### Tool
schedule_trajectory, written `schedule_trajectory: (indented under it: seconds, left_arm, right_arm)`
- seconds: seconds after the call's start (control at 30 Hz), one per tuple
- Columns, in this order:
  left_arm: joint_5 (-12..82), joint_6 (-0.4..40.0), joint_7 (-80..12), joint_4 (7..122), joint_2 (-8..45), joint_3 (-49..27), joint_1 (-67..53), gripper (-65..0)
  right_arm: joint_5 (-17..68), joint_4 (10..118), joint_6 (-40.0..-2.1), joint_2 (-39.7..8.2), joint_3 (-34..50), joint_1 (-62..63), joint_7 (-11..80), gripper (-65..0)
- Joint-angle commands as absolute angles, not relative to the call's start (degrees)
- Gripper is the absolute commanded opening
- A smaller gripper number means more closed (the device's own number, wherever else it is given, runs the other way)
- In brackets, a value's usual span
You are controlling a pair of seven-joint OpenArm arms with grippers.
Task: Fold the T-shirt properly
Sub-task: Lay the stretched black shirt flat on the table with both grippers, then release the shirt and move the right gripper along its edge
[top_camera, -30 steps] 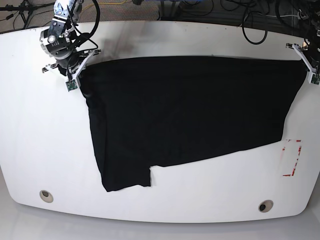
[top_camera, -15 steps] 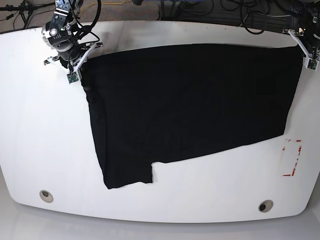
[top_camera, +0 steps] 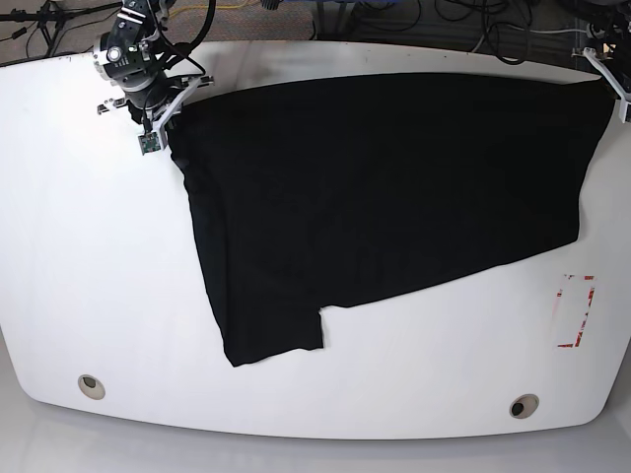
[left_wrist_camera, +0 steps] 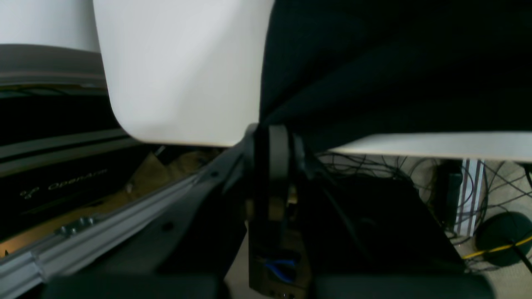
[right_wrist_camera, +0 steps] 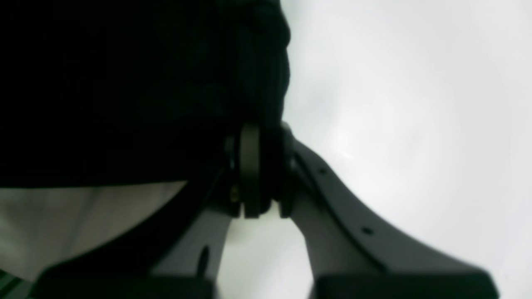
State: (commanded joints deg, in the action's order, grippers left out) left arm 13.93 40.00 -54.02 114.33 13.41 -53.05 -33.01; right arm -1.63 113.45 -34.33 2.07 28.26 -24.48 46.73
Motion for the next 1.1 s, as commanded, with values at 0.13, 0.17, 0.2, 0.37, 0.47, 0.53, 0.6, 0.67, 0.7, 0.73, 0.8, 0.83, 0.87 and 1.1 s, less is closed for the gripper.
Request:
schedule_trajectory:
  seconds: [0.13, 0.17, 0.2, 0.37, 0.47, 0.53, 0.6, 0.67, 0.7, 0.73, 0.8, 0.83, 0.87, 1.1]
  left_arm:
    - [13.9, 40.0, -54.3, 114.3, 13.5, -53.1, -32.9, -63.7]
    - [13.9, 40.0, -54.3, 114.3, 13.5, -53.1, -32.9, -61.5]
    - [13.9, 40.0, -54.3, 114.3, 13.6, -53.1, -32.9, -58.1]
    - [13.9, 40.0, -54.3, 114.3, 13.8, -52.5, -32.7, -32.8]
    - [13.9, 40.0, -54.3, 114.3, 13.8, -52.2, -32.7, -18.7]
    - [13.9, 40.0, -54.3, 114.3, 13.8, -52.2, -32.6, -15.7]
    - [14.2, 40.0, -54.3, 114.3, 13.8, -52.2, -32.2, -16.8]
    - [14.3, 40.0, -54.3, 114.3, 13.8, -52.2, -31.3, -17.5]
    - [14.3, 40.0, -54.3, 114.3, 13.8, -52.1, -30.8, -17.5]
    - [14.3, 40.0, -54.3, 114.3, 13.9, -51.9, -30.5, -17.4]
    - [14.4, 40.0, -54.3, 114.3, 14.9, -51.7, -29.8, -17.6]
    - [14.4, 40.0, -54.3, 114.3, 15.3, -51.7, -29.3, -17.8]
    - [14.4, 40.0, -54.3, 114.2, 15.8, -51.7, -28.7, -17.8]
    - [13.9, 40.0, -54.3, 114.2, 16.5, -51.7, -24.1, -17.8]
  right_arm:
    - [-1.4, 113.5, -34.1, 2.2, 28.3, -24.5, 46.7, -45.5]
    - [-1.4, 113.5, -34.1, 2.2, 28.3, -24.5, 46.7, -41.4]
    - [-1.4, 113.5, -34.1, 2.2, 28.3, -24.5, 46.7, -37.4]
    - [-1.4, 113.6, -34.2, 3.6, 28.3, -24.1, 46.6, -23.8]
    - [-1.4, 113.7, -34.2, 3.6, 28.1, -23.5, 46.6, -20.8]
    - [-1.4, 113.8, -34.2, 3.7, 28.1, -22.5, 46.6, -20.5]
    - [-1.3, 113.6, -34.2, 3.7, 28.1, -21.8, 46.6, -20.5]
    - [-1.3, 113.6, -34.2, 3.8, 28.1, -21.1, 46.6, -20.5]
    - [-1.3, 113.6, -34.2, 3.9, 28.0, -20.6, 46.6, -20.5]
    - [-1.3, 113.6, -34.2, 4.0, 27.8, -20.3, 46.6, -20.5]
    - [-1.4, 113.6, -34.2, 4.4, 26.6, -18.9, 46.6, -20.5]
    - [-1.5, 113.6, -34.2, 4.5, 26.0, -18.3, 46.6, -20.5]
    - [-1.6, 113.6, -34.2, 4.4, 25.3, -17.6, 46.6, -20.5]
    - [-2.2, 113.6, -33.6, 4.3, 21.0, -14.5, 46.9, -20.0]
